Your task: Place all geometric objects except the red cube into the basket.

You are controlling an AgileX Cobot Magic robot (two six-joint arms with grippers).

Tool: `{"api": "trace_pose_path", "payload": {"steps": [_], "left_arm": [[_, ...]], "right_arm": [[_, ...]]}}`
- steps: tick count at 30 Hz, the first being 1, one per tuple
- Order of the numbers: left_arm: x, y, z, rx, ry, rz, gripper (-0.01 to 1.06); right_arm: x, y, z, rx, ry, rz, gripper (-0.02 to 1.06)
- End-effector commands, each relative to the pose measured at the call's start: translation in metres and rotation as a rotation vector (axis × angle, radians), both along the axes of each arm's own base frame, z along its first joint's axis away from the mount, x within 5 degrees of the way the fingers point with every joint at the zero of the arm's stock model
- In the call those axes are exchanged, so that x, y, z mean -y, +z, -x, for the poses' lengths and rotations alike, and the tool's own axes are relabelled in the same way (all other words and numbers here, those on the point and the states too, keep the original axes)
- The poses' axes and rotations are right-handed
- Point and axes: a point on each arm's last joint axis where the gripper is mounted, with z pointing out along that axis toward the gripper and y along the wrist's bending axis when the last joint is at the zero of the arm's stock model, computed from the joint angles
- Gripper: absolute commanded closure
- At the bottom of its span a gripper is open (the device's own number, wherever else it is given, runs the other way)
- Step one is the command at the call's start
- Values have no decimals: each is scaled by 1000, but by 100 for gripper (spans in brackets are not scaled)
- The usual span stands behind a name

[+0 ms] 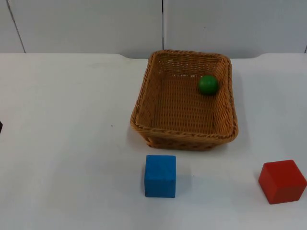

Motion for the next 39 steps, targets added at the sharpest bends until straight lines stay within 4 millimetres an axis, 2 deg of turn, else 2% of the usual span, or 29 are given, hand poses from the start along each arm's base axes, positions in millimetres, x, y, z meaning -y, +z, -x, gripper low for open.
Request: {"api": "trace_pose_path", "payload": {"steps": [1,8,14,17,19,20,23,26,27,30,32,33,37,38,39], "left_arm": [[0,0,1,0,13,6,0],[-1,0,1,8,9,3,0],[-1,0,0,18,9,-2,0],[-1,0,0,21,9,-2,0],[-1,0,0,21,9,-2,0],[-1,0,0,21,9,-2,0],[-1,0,0,21,9,-2,0],[-1,0,0,19,9,-2,0],[-1,0,0,19,9,-2,0],[-1,0,0,19,9,-2,0],[-1,0,0,19,9,-2,0],[-1,0,0,19,9,-2,0],[-1,0,0,19,9,-2,0],[-1,0,0,19,9,-2,0],[-1,0,0,19,9,-2,0]], "right_arm": [[0,1,1,-11,-2,-3,-1],[-4,1,4,-43,5,-51,-1],[-15,18,6,-104,74,-129,-1],[-31,20,2,-165,128,-151,-1],[-49,14,-3,-205,157,-172,-1],[-49,14,-3,-205,157,-172,-1],[-78,1,-11,-264,189,-134,0],[-117,-12,-21,-326,223,-39,0],[-117,-12,-21,-326,223,-39,0],[-162,-22,-32,-346,251,25,0],[-193,-32,-38,-364,243,19,0],[-193,-32,-38,-364,243,19,0],[-245,-54,-59,-336,218,-83,0],[-245,-54,-59,-336,218,-83,0],[-253,-59,-65,-336,202,-101,0]]}}
